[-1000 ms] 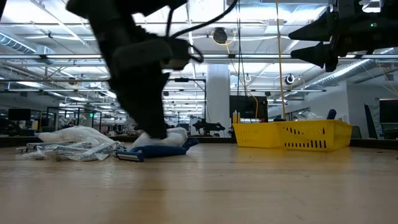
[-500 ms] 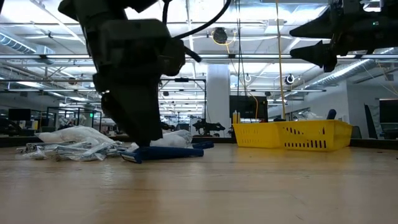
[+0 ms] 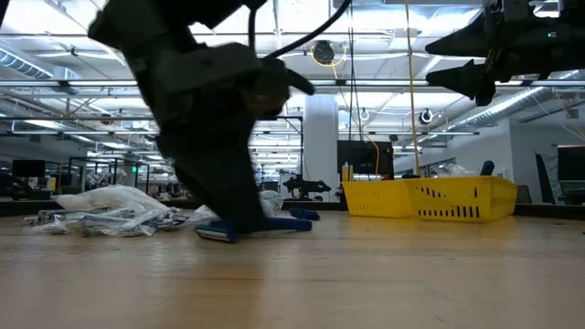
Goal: Pick & Place Travel size toiletries
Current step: Put the blue razor into the bottom right yellow bin
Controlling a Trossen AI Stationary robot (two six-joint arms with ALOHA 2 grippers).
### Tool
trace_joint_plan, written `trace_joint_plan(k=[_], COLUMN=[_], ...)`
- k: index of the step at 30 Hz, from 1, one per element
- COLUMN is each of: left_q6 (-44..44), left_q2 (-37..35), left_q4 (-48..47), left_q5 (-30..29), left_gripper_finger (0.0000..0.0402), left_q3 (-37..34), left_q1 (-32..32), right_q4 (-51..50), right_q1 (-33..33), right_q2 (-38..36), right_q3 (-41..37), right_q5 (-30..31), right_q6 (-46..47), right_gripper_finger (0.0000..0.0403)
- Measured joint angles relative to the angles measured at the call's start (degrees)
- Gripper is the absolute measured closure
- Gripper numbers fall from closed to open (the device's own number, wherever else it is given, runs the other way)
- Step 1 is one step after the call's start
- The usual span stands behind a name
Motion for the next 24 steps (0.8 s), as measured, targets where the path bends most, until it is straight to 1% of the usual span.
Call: trace_joint_plan(k=[4, 9, 12, 15, 21, 23, 24], left_q6=[1.8, 3.1, 3.8, 4.6, 2.2, 3.7, 4.9], left_q2=[1.6, 1.7, 1.8, 1.9, 1.9, 1.9, 1.9], left_q4=[2.0, 1.3, 0.9, 0.5, 0.0, 0.6, 0.8], left_q5=[-0.4, 1.0, 1.3, 0.4, -0.5, -0.6, -0.7], left_gripper_finger=[0.0151, 0.0152, 0.0169, 0.0208, 0.0328, 0.0371, 0.0384], left_q3=[0.1, 0.1, 0.0, -0.1, -0.2, -0.1, -0.2], left_q1=[1.0, 1.7, 1.8, 1.8, 3.0, 3.4, 3.4], right_q4=[-0.4, -0.5, -0.5, -0.5, -0.5, -0.7, -1.0], right_q1=[0.0, 0.0, 0.0, 0.0, 0.0, 0.0, 0.0], right_q2=[0.3, 0.4, 0.4, 0.4, 0.4, 0.4, 0.4], right_q3=[0.0, 0.0, 0.0, 0.0, 0.0, 0.0, 0.0], right_q5=[0.0, 0.0, 0.0, 0.1, 0.1, 0.1, 0.1], right_q6=[0.0, 0.2, 0.2, 0.3, 4.2, 4.9, 4.9], right_gripper_finger=[0.0096, 0.0096, 0.0096, 0.0096, 0.0096, 0.0096, 0.0096])
